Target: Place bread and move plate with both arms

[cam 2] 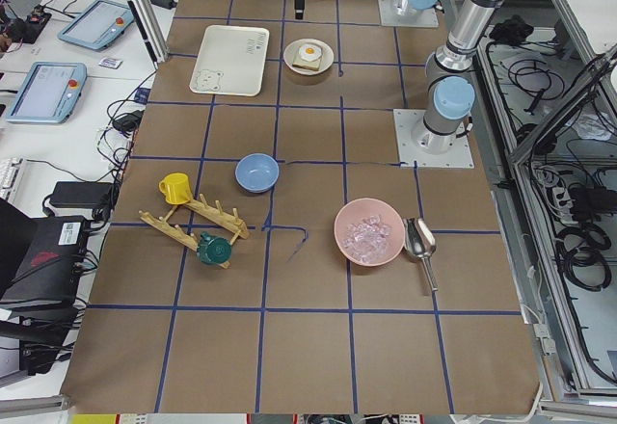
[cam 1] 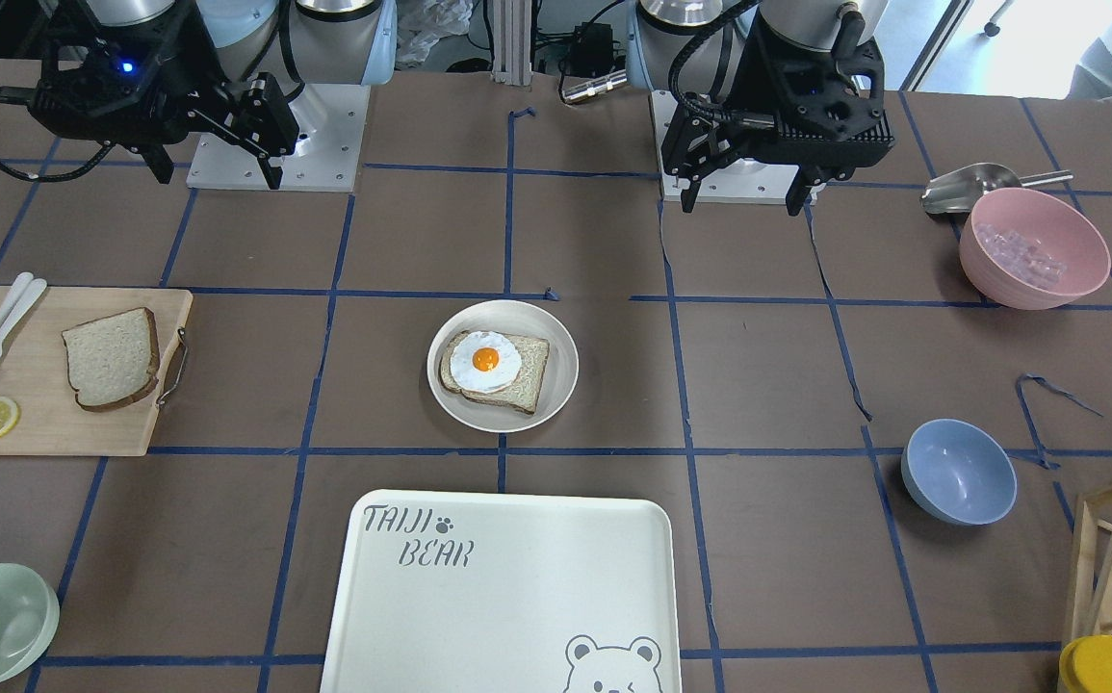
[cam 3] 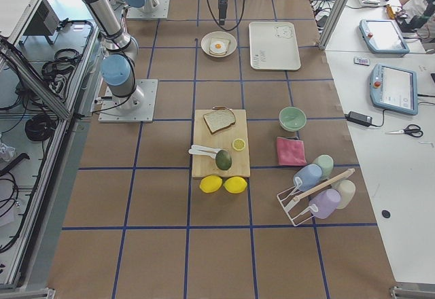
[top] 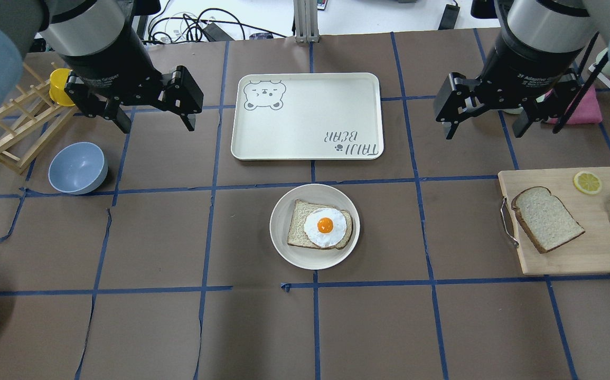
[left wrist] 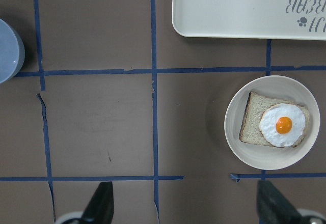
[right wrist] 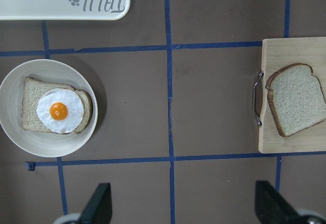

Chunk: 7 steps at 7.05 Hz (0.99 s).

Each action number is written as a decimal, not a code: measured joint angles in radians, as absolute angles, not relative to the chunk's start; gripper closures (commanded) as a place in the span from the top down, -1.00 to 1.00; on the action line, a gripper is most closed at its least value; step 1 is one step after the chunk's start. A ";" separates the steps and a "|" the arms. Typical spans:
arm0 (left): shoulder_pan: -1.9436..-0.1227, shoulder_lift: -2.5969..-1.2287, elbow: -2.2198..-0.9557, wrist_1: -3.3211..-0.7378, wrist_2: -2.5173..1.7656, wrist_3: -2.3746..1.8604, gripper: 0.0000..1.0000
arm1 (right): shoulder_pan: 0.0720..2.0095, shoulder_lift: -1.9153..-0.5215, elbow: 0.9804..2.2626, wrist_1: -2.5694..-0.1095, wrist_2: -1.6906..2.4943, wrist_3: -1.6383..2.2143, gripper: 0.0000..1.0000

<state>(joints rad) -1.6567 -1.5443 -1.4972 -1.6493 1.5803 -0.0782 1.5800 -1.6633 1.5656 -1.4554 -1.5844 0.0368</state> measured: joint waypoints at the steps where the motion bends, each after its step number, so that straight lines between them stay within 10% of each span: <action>1: -1.657 -1.544 -1.497 -1.650 1.581 -0.078 1.00 | 1.580 -1.664 1.566 -1.455 -1.586 0.037 1.00; 7: -1.654 -1.543 -1.499 -1.648 1.581 -0.079 1.00 | 1.580 -1.659 1.568 -1.448 -1.596 0.035 1.00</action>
<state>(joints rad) -1.6542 -1.5427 -1.4987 -1.6477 1.5815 -0.0786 1.5800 -1.6591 1.5677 -1.4481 -1.5957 0.0350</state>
